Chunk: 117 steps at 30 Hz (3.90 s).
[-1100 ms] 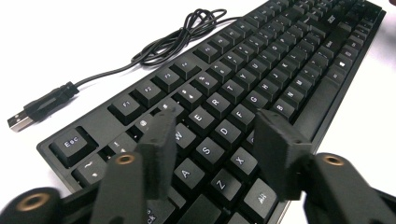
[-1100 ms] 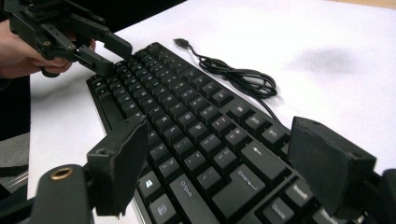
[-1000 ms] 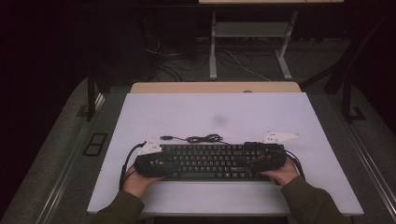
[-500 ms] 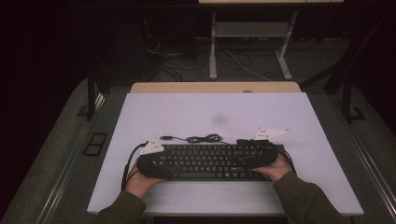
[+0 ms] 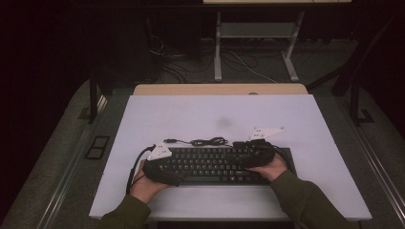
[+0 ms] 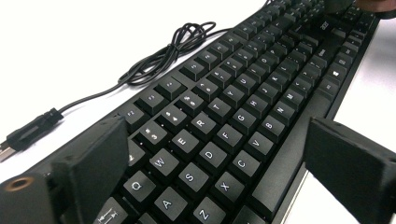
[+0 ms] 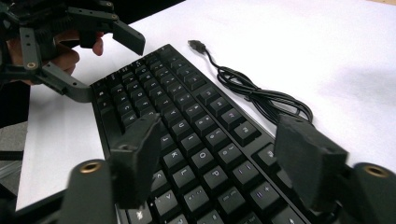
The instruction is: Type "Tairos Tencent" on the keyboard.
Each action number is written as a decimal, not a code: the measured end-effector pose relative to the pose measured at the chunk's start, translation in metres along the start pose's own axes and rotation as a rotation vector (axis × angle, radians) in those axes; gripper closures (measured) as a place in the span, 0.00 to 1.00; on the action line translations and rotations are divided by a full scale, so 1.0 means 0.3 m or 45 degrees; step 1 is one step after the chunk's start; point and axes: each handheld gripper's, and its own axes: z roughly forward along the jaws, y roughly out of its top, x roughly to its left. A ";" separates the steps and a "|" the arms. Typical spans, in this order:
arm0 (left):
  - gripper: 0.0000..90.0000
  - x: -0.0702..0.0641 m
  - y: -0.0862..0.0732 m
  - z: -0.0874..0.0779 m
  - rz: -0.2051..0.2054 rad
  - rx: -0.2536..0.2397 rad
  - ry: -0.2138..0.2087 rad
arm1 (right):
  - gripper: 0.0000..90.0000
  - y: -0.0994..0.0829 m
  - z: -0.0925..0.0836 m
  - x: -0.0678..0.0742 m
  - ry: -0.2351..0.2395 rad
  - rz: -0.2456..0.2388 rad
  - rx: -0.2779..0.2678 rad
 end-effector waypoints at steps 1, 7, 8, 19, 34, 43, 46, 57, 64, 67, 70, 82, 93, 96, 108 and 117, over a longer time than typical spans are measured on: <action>0.02 0.000 0.000 0.001 -0.007 0.000 0.003 | 0.43 0.002 0.003 0.001 0.000 0.002 0.004; 0.00 0.002 -0.001 0.004 -0.015 -0.008 -0.008 | 0.61 0.017 0.035 0.006 0.009 -0.008 0.028; 0.00 0.002 -0.001 0.004 -0.008 -0.003 -0.010 | 0.64 0.018 0.042 0.007 0.012 -0.014 0.039; 0.00 -0.002 -0.005 0.012 -0.017 -0.005 -0.029 | 0.98 0.030 0.118 0.029 0.029 -0.056 0.117; 0.00 0.001 -0.009 0.014 -0.015 0.000 -0.040 | 0.99 0.030 0.179 0.059 0.016 -0.083 0.214; 0.00 -0.001 -0.008 0.014 -0.006 0.004 -0.044 | 0.99 0.024 0.187 0.058 -0.001 -0.080 0.242; 0.00 -0.001 -0.009 0.015 -0.006 0.005 -0.046 | 0.99 0.023 0.190 0.059 -0.004 -0.079 0.250; 0.00 -0.004 -0.008 0.016 -0.007 0.009 -0.046 | 0.99 0.019 0.197 0.061 -0.024 -0.076 0.269; 0.00 -0.003 -0.009 0.017 -0.003 0.011 -0.047 | 0.99 0.023 0.187 0.057 -0.005 -0.059 0.245; 0.00 -0.003 -0.009 0.017 -0.002 0.012 -0.047 | 0.99 0.023 0.181 0.053 -0.006 -0.058 0.229; 0.00 -0.003 -0.009 0.018 -0.004 0.011 -0.046 | 0.96 0.023 0.174 0.048 0.001 -0.051 0.210; 0.00 0.002 -0.008 0.015 0.000 0.009 -0.043 | 0.61 0.029 0.124 0.022 0.012 -0.023 0.090; 0.00 0.007 -0.008 0.005 -0.011 -0.007 -0.041 | 0.34 0.035 0.082 -0.002 -0.023 -0.017 -0.007; 0.00 0.007 -0.009 0.004 -0.015 -0.008 -0.045 | 0.30 0.036 0.076 -0.009 -0.026 -0.009 -0.030; 0.05 0.014 0.008 0.003 -0.013 -0.039 -0.034 | 0.26 0.030 0.072 -0.012 -0.016 -0.021 -0.043; 0.16 0.027 0.045 0.010 0.002 -0.057 -0.005 | 0.25 0.026 0.068 -0.019 -0.017 -0.005 -0.041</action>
